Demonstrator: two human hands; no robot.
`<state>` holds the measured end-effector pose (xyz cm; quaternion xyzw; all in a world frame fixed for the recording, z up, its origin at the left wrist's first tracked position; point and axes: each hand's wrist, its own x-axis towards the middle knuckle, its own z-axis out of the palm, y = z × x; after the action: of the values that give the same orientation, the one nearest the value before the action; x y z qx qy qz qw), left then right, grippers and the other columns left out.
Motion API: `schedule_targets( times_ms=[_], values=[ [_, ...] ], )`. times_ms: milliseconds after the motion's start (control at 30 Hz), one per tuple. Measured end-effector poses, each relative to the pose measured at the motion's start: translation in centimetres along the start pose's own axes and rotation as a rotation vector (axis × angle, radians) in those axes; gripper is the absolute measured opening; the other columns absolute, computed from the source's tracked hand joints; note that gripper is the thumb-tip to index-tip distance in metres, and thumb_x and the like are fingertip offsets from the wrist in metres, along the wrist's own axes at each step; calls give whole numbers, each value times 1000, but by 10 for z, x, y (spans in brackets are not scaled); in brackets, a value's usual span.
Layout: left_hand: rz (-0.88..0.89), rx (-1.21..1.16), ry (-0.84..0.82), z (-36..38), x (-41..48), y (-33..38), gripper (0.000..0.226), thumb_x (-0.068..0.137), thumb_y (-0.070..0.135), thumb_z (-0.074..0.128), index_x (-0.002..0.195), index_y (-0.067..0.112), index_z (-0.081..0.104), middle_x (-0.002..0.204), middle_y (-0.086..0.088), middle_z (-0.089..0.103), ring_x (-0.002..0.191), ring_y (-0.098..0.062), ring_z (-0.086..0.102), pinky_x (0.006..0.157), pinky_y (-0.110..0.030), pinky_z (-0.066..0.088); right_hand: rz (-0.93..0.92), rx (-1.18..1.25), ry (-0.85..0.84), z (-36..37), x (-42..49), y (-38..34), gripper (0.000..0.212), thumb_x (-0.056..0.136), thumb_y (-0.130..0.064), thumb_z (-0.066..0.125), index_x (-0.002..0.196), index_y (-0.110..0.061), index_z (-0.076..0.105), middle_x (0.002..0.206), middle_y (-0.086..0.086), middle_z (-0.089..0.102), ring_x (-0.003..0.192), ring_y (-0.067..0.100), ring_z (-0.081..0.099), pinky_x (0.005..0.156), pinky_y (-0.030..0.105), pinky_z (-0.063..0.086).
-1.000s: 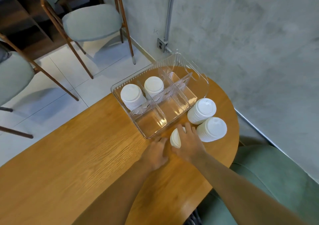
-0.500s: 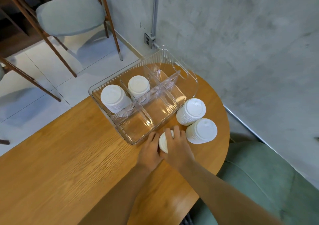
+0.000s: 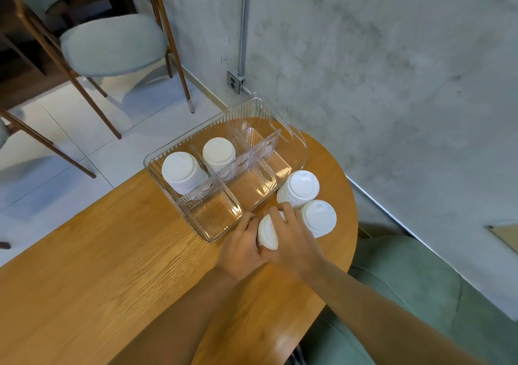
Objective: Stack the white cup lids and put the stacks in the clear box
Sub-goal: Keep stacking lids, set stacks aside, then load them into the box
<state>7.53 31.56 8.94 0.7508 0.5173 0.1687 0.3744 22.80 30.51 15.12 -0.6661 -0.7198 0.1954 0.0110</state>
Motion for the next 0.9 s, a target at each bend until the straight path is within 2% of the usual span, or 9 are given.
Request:
schedule_targets(
  times_ms=[67, 133, 233, 433, 567, 633, 767, 833, 900],
  values=[
    [51, 12, 39, -20, 8, 17, 83, 73, 50, 85, 141, 11, 58, 132, 1, 53, 107, -22, 65, 79, -38, 61, 10, 30, 8, -26, 2, -3, 85, 76, -52, 83, 143, -29, 37, 145, 0, 38, 127, 24, 44, 87, 40, 58],
    [105, 40, 76, -44, 23, 33, 86, 72, 54, 86, 141, 11, 58, 134, 0, 54, 108, -23, 64, 78, -42, 62, 13, 61, 34, -55, 10, -6, 86, 78, -51, 82, 148, -27, 37, 148, 1, 35, 131, 25, 40, 90, 44, 57],
    [171, 99, 114, -76, 51, 49, 92, 67, 56, 90, 141, 11, 57, 135, -1, 54, 113, -22, 63, 80, -43, 63, -8, 119, 101, -95, 28, -11, 85, 79, -50, 82, 148, -25, 38, 142, -2, 33, 129, 22, 38, 94, 42, 55],
    [162, 180, 181, -130, 108, 65, 97, 66, 56, 93, 145, 14, 54, 143, -4, 52, 115, -28, 64, 78, -48, 62, -5, 230, 185, -137, 86, -11, 84, 73, -55, 86, 139, -29, 41, 132, -2, 38, 121, 24, 47, 92, 42, 55],
    [183, 230, 250, -150, 144, 57, 93, 66, 47, 97, 143, 13, 57, 136, -8, 57, 112, -29, 64, 82, -43, 60, 13, 294, 157, -149, 130, -9, 86, 72, -51, 90, 140, -33, 40, 134, 0, 39, 115, 23, 51, 85, 34, 52],
    [176, 235, 248, -152, 164, 52, 90, 66, 44, 97, 142, 12, 59, 131, -11, 60, 108, -30, 65, 82, -43, 61, 22, 310, 153, -151, 152, -6, 86, 74, -46, 90, 142, -32, 39, 136, 1, 40, 117, 26, 52, 88, 36, 53],
    [82, 193, 200, -149, 195, 39, 90, 73, 44, 94, 146, 10, 56, 137, -14, 59, 116, -32, 62, 95, -47, 60, 35, 320, 105, -148, 191, -1, 88, 76, -46, 89, 145, -29, 37, 139, 2, 42, 123, 27, 51, 97, 45, 58],
    [25, 161, 176, -147, 204, 30, 89, 79, 40, 90, 153, 13, 48, 147, -12, 58, 127, -32, 59, 105, -46, 54, 21, 280, 73, -144, 207, 2, 87, 77, -42, 89, 146, -29, 37, 140, 3, 43, 125, 28, 51, 97, 43, 58],
    [-27, 122, 121, -146, 210, 20, 92, 85, 33, 87, 160, 19, 37, 154, -7, 54, 136, -31, 57, 110, -46, 50, -5, 217, 52, -138, 222, 5, 89, 77, -36, 90, 148, -28, 36, 144, 5, 42, 128, 30, 51, 96, 41, 56]
  ],
)
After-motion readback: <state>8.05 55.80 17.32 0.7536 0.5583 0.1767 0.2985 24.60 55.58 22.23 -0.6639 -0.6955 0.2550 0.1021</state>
